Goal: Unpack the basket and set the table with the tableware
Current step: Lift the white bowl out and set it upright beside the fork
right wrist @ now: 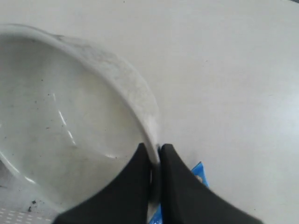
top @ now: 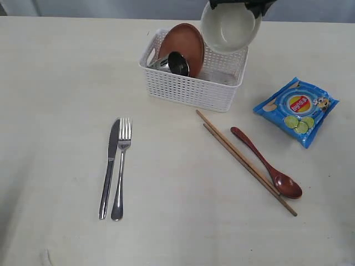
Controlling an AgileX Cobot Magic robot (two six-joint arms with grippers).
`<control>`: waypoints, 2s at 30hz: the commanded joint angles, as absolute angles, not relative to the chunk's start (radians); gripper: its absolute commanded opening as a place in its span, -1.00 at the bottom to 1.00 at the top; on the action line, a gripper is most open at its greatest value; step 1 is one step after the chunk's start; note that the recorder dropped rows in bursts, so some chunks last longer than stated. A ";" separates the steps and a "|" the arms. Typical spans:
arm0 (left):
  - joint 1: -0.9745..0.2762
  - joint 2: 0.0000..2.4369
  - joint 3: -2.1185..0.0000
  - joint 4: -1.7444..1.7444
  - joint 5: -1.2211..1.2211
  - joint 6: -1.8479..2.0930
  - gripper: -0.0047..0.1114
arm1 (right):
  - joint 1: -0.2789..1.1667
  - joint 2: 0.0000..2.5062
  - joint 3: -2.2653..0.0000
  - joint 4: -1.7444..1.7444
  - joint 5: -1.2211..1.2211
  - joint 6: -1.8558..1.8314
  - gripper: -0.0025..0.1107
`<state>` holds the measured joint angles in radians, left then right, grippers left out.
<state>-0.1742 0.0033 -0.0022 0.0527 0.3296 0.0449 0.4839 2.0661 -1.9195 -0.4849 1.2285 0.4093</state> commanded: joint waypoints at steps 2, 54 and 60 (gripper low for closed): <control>-0.172 0.000 0.000 0.051 0.322 0.044 -0.92 | 0.479 2.005 -1.930 -0.487 1.221 0.385 -0.96; -0.172 0.000 0.000 0.051 0.322 0.044 -0.92 | 0.620 1.889 -1.151 0.415 1.014 0.042 -0.96; -0.172 0.000 0.000 0.051 0.322 0.044 -0.92 | 0.620 1.889 -1.151 0.434 1.000 0.008 -0.96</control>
